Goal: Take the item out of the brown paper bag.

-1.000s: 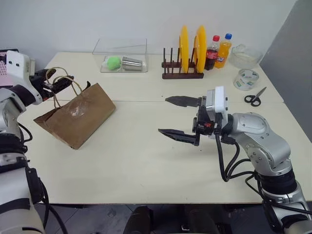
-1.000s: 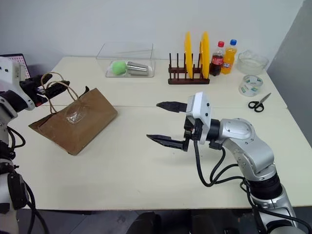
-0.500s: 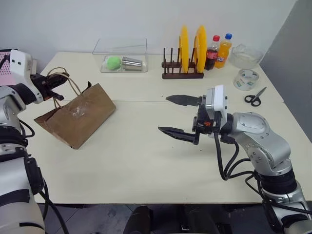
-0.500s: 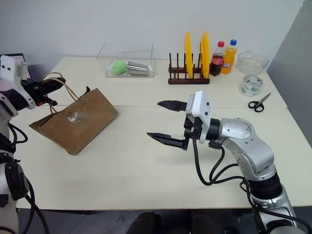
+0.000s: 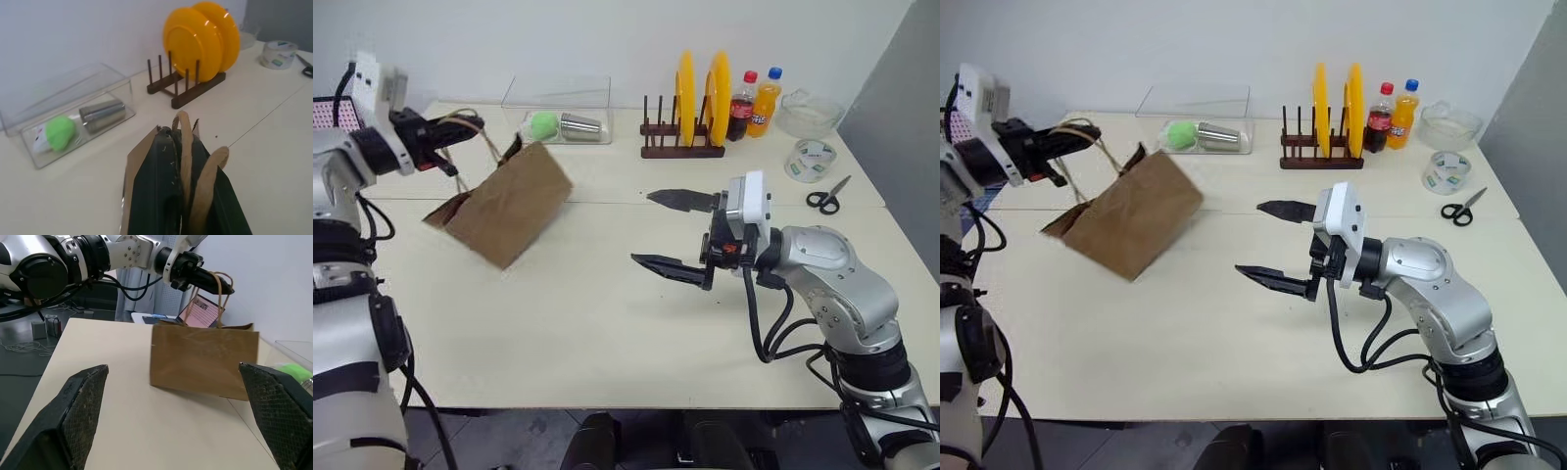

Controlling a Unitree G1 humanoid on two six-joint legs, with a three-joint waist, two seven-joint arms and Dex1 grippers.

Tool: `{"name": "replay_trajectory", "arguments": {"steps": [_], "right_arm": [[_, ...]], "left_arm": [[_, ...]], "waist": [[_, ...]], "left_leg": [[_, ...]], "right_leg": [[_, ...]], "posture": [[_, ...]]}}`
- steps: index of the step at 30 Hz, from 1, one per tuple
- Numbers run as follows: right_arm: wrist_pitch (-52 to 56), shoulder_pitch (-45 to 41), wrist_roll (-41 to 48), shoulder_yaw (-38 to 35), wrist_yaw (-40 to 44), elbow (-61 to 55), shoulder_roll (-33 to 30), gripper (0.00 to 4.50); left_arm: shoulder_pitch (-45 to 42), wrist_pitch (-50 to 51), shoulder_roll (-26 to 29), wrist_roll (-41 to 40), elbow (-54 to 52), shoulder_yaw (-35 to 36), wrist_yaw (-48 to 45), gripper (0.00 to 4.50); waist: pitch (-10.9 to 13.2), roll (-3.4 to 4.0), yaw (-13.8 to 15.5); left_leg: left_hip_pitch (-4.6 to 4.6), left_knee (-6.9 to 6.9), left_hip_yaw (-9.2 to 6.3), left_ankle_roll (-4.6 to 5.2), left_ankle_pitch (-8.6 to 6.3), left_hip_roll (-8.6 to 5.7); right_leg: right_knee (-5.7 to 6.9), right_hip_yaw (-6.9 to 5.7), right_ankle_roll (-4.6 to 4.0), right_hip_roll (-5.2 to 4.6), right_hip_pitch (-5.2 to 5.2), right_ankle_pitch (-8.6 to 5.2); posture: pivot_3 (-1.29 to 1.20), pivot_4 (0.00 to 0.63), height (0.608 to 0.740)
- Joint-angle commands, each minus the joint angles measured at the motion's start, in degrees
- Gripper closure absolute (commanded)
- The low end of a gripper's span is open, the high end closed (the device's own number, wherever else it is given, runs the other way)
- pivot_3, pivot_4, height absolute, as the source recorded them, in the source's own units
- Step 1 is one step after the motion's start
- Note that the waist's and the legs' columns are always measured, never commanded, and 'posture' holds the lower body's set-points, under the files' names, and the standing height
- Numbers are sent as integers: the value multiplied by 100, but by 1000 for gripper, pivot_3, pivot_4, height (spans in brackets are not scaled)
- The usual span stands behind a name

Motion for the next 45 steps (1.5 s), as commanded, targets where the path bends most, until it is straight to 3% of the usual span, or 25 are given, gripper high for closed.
{"name": "replay_trajectory", "arguments": {"steps": [1,9,20,33,45], "right_arm": [[18,112,-5,-161,-98,-260,-112,0],[108,763,-137,-391,-420,-529,-465,0],[666,2036,-80,-945,-1157,-1464,-660,0],[936,2835,-58,-1107,-1724,-2170,-552,0],[927,3066,-159,-1132,-2044,-2300,-539,0]], "left_arm": [[-495,-72,-38,-68,-198,-38,-154,4469],[-1603,-934,-980,380,1134,-528,-282,4469],[-2361,-2026,-1944,1047,2323,-884,-525,4469],[-2541,-2940,-2579,1708,2854,-1057,-176,4469],[-2552,-2912,-2802,1991,2943,-1049,-91,4469]], "waist": [[0,-1,-2],[1,-4,13],[4,-8,-5],[4,-9,-9],[4,-9,-16]], "left_leg": [[-1,0,-1,0,0,0],[-5,3,4,1,0,-3],[-32,7,1,1,0,-2],[-30,16,3,2,1,-3],[-29,35,3,3,1,-3]], "right_leg": [[0,-1,0,0,0,0],[1,1,1,0,-2,0],[0,-5,2,1,-18,0],[5,-2,33,3,-15,-16],[22,-1,34,4,-14,-16]], "posture": [[0,150,740],[0,150,740],[0,150,740],[0,150,740],[0,150,740]]}}
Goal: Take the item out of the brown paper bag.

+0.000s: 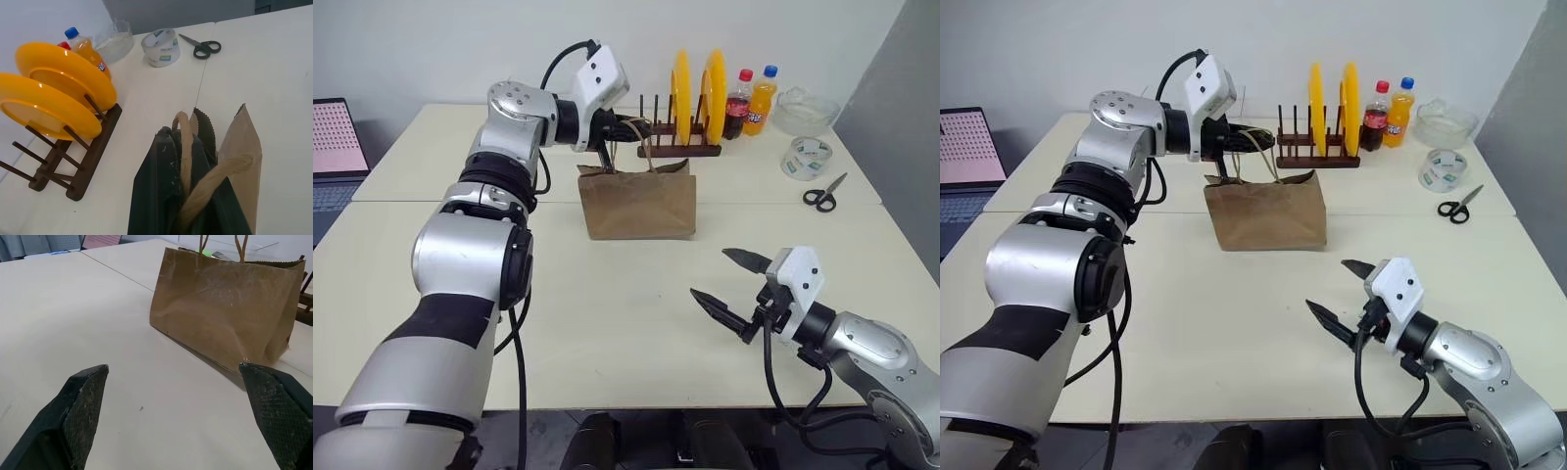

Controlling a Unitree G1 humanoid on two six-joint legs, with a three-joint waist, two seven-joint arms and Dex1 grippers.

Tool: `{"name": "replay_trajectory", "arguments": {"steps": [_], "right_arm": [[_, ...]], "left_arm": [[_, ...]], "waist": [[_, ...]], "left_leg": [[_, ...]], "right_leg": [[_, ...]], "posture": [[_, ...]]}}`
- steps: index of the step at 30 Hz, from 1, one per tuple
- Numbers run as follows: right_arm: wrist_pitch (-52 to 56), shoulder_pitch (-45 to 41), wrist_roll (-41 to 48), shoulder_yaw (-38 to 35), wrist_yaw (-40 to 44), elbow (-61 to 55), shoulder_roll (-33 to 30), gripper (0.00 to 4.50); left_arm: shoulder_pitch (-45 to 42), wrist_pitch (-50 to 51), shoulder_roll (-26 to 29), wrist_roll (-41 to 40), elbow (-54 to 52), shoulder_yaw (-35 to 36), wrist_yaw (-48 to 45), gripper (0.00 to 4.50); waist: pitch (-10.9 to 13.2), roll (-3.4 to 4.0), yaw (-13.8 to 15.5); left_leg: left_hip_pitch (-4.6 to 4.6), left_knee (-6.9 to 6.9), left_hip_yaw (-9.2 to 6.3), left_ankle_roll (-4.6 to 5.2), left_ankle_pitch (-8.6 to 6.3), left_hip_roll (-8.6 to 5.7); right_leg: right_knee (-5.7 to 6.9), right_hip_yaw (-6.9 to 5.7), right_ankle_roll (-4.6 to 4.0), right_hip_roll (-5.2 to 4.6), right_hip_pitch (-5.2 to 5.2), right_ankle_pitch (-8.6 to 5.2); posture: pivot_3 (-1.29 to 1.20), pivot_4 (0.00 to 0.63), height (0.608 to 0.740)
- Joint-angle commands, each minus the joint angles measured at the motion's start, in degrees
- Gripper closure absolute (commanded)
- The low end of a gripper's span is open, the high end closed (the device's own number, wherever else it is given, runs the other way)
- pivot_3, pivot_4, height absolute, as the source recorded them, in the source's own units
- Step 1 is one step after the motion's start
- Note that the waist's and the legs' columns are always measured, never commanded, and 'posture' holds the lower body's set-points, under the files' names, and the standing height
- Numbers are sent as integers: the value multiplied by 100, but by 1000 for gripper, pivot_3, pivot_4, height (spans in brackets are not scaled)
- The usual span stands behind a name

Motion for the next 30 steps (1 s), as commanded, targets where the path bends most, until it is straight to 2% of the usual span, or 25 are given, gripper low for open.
{"name": "replay_trajectory", "arguments": {"steps": [1,7,12,16,26,30], "right_arm": [[-96,-51,40,-110,-56,-213,13,0],[-113,-149,49,-95,-43,-158,10,0],[-85,-260,82,-70,5,-115,-10,0],[-53,-415,161,-74,107,-31,-36,0],[61,-1199,275,84,519,526,-290,0],[51,-1612,204,198,712,910,-387,0]], "left_arm": [[-267,-83,-8,18,-21,38,65,4469],[-218,-210,-15,136,-34,-20,44,4469],[-172,-395,64,260,-61,-78,-46,3308],[-95,-555,219,231,-137,-102,-450,1993],[295,-583,808,2,-439,19,-900,1993],[772,-421,890,-244,-951,67,-1186,1993]], "waist": [[0,0,0],[0,0,-1],[0,0,-1],[0,0,-9],[0,0,-95],[0,0,-99]], "left_leg": [[0,3,1,0,0,-1],[0,29,1,1,-1,-2],[0,36,2,1,-1,-3],[1,36,2,1,-1,-3],[4,36,2,2,-1,-2],[3,38,0,2,-1,-2]], "right_leg": [[4,1,0,0,0,0],[32,2,1,0,-1,-1],[38,4,1,0,0,-1],[43,4,1,0,-1,-1],[51,5,0,0,-1,-1],[54,4,0,-2,-1,-1]], "posture": [[0,150,740],[0,150,740],[0,150,740],[0,150,740],[0,150,740],[0,150,740]]}}
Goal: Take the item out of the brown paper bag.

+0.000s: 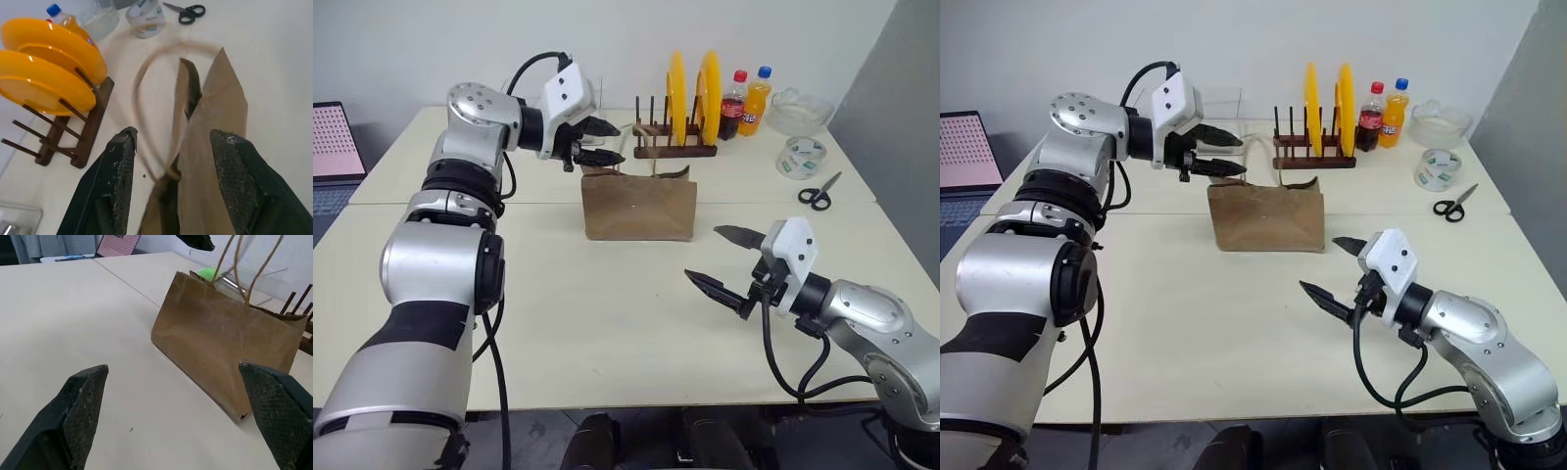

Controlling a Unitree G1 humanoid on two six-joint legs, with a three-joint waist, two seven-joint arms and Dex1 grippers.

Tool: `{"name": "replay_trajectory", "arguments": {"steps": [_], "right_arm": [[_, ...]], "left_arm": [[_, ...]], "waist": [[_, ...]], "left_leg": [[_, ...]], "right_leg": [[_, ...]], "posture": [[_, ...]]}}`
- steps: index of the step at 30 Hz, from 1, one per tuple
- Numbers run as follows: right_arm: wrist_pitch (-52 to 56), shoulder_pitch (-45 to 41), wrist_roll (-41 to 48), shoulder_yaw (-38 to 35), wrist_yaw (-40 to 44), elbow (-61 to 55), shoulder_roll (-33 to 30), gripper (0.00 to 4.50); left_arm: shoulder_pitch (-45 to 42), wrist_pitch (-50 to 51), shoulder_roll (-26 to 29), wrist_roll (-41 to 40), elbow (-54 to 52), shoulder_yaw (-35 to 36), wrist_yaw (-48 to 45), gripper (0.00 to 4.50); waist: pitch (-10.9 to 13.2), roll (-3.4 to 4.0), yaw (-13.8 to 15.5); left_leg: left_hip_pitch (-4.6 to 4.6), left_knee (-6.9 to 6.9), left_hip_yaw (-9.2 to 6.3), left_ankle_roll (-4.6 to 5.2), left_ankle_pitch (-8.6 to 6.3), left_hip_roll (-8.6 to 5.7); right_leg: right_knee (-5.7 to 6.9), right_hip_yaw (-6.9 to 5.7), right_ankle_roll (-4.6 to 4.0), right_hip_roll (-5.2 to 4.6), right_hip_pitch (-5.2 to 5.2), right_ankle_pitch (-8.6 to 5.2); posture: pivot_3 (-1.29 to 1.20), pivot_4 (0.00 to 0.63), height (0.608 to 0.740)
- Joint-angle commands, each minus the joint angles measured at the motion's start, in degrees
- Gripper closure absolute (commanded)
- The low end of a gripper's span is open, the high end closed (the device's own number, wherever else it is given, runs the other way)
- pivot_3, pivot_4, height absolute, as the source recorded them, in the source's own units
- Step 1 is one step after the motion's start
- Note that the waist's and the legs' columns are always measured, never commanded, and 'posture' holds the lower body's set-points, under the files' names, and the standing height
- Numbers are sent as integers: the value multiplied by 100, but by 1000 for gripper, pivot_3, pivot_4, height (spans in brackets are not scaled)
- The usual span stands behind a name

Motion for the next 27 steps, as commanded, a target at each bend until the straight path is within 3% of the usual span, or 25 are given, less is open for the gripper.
{"name": "replay_trajectory", "arguments": {"steps": [1,8,12,15,19,27], "right_arm": [[-88,-374,-33,54,218,204,-102,0],[-287,-1060,-238,185,449,809,-133,0],[-758,-2403,-951,481,735,2190,-296,0],[-1270,-3222,-1457,805,995,3256,-249,0],[-1956,-4257,-2089,1203,1154,4789,179,1013],[-3737,-5960,-3197,1761,1361,8154,1028,3818]], "left_arm": [[269,154,71,-328,-658,130,-197,1993],[1373,1062,428,-904,-2569,315,-297,1993],[3313,2434,1012,-1578,-5676,906,190,1993],[4766,3810,1112,-2144,-7914,1472,953,1993],[5981,5185,709,-2801,-9893,2141,2255,1961],[7748,6212,-252,-3800,-11861,2780,3872,1961]], "waist": [[0,0,-1],[0,0,-14],[2,10,-149],[3,10,-134],[3,10,-36],[3,8,-6]], "left_leg": [[1,3,2,0,0,0],[0,3,1,0,0,2],[21,-1,9,-1,0,2],[40,-10,9,-1,0,6],[36,-8,8,-2,0,7],[50,-6,23,-4,0,1]], "right_leg": [[2,2,0,0,0,0],[5,6,-12,0,-4,7],[13,34,-30,3,-7,17],[10,37,-35,4,2,15],[10,29,-38,3,7,14],[7,41,-40,-3,18,16]], "posture": [[0,150,740],[0,150,740],[0,150,740],[0,150,740],[0,150,740],[0,150,740]]}}
